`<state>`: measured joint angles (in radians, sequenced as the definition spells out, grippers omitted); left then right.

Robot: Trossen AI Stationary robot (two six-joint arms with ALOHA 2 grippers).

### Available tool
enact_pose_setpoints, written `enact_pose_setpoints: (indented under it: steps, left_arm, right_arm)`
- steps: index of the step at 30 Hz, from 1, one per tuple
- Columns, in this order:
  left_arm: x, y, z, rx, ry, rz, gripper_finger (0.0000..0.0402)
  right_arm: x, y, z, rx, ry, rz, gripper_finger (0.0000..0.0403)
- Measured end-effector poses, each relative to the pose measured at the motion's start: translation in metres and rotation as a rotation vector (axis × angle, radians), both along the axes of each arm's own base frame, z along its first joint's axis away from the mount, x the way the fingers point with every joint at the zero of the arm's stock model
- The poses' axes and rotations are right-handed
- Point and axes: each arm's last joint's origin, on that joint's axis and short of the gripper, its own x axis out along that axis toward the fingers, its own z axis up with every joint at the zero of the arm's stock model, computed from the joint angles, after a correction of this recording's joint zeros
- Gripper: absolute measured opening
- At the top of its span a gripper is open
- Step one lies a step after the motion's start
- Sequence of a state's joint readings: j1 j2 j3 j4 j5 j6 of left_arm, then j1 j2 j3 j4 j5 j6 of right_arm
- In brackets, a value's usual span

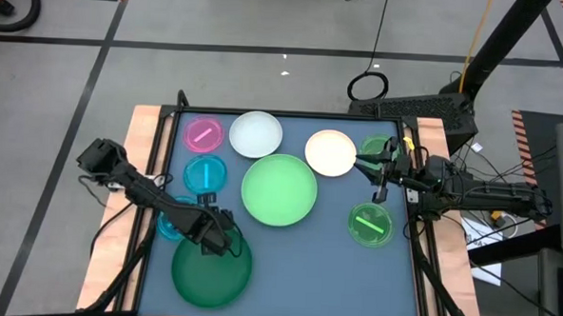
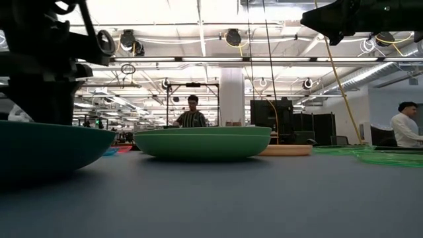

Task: Stack plastic plates
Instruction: Stack the green plate on top of the light green plate

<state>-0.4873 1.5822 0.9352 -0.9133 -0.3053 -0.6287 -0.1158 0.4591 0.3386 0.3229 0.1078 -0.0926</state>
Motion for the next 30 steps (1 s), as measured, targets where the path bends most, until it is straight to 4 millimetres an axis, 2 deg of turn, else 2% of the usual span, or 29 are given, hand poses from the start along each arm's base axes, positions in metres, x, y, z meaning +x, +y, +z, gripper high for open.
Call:
enact_pose_setpoints:
  steps: [6,12,21,24,30]
  left_arm:
    - [0.008,0.004,-0.002,-0.07,-0.014,-0.047,0.014]
    - [0.006,0.013,-0.012,-0.129,0.024,-0.036,0.014]
    - [0.014,0.011,-0.017,-0.215,-0.05,-0.061,0.0136]
    - [0.013,0.011,-0.017,-0.211,-0.048,-0.06,0.0115]
    - [0.014,0.011,-0.016,-0.219,-0.059,-0.051,0.0042]
  right_arm:
    - [0.0,0.0,0.0,0.001,0.0,0.0,0.0098]
    - [0.0,0.0,0.0,0.0,0.0,0.0,0.0098]
    - [0.0,0.0,0.0,-0.005,0.002,-0.001,0.0098]
    - [0.0,0.0,0.0,-0.005,0.002,-0.001,0.0098]
    - [0.0,0.0,0.0,-0.005,0.002,-0.001,0.0098]
